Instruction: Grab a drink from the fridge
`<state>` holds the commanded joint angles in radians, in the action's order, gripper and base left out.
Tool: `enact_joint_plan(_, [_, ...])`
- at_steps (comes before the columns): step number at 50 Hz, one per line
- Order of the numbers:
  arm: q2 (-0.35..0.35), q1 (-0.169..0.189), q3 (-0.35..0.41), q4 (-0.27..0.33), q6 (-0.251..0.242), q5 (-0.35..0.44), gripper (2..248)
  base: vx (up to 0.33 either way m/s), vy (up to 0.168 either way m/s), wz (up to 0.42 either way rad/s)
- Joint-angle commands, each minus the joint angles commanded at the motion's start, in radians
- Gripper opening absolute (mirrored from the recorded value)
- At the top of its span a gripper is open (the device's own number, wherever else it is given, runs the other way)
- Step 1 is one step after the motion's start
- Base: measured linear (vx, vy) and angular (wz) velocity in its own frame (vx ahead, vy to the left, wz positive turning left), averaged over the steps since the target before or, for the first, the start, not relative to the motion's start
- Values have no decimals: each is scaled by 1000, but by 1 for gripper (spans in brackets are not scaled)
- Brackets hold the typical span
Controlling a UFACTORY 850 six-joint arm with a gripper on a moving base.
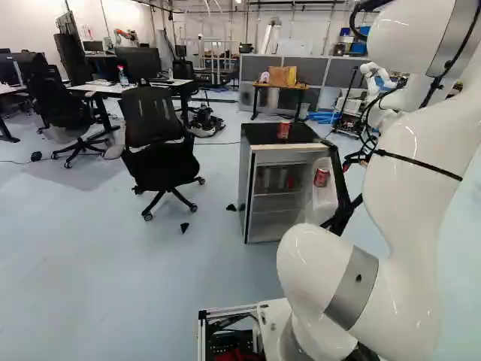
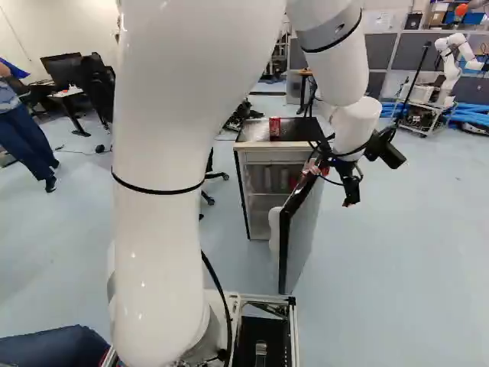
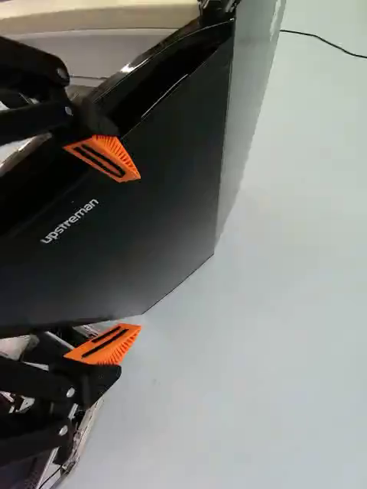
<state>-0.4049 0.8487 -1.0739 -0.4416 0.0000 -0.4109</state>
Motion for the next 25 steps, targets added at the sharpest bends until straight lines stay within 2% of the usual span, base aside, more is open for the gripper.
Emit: enact_joint_plan(25, [54, -30, 72, 0, 0, 0, 247, 0, 0, 0])
